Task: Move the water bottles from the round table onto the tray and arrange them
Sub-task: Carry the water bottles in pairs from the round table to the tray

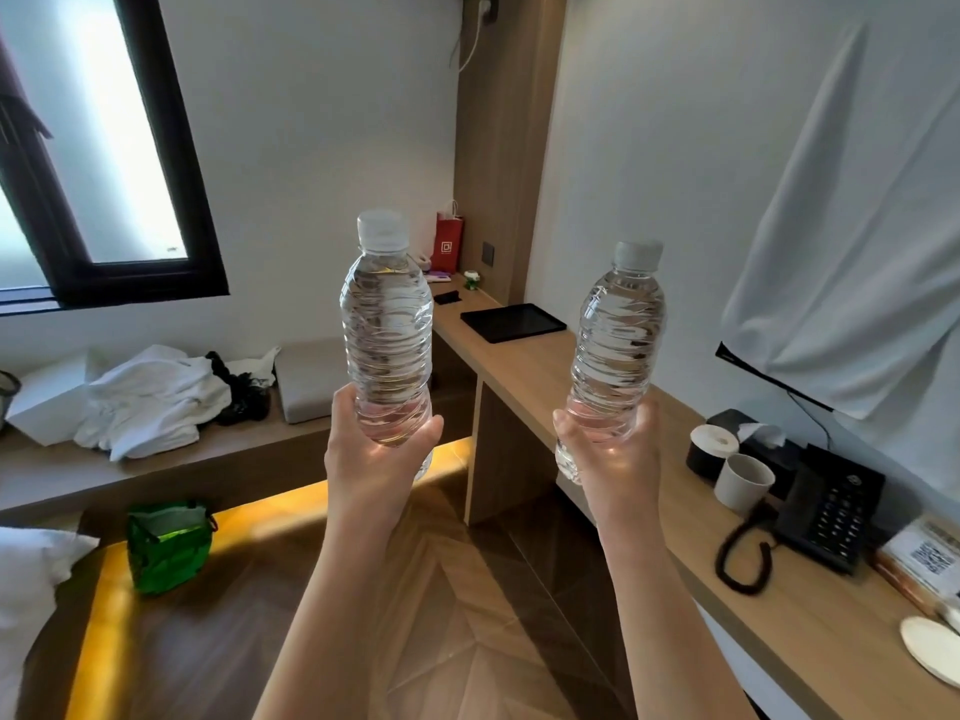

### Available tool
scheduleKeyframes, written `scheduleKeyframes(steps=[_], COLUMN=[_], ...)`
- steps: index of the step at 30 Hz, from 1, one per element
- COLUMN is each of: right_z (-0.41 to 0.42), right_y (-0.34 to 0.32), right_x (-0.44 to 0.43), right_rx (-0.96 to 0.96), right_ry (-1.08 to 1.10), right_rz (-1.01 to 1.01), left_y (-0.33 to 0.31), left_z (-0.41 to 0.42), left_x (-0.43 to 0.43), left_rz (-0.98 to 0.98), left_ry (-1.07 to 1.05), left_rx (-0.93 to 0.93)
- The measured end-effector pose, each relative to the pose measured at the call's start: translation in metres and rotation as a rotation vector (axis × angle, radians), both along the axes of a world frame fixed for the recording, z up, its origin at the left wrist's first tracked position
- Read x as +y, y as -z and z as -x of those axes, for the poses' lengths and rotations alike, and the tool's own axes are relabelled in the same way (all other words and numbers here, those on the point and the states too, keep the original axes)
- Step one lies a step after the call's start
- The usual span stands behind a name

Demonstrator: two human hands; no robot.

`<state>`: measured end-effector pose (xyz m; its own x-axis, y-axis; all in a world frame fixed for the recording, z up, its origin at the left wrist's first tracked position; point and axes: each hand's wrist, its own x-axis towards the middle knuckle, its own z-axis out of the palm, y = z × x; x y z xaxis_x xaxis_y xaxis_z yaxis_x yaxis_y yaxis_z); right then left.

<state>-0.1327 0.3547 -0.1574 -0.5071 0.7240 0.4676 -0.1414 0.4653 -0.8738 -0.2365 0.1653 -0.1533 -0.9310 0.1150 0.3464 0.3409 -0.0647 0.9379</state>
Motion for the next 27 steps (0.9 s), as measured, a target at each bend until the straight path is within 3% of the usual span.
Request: scheduleKeyframes(steps=[15,27], right_z=[0.235,0.354], right_y=[-0.005,0.020], right_x=[0.053,0.111], right_rx=[0.073,0.047], right_ry=[0.062,0.130], right_rz=[-0.005,0.000], left_y=[-0.011,0.022], left_z=[0.260,0.385], left_x=[0.077,0.145], left_rz=[-0.010,-0.041], left_ry=[0.190,0.284], left_rx=[0.080,0.051])
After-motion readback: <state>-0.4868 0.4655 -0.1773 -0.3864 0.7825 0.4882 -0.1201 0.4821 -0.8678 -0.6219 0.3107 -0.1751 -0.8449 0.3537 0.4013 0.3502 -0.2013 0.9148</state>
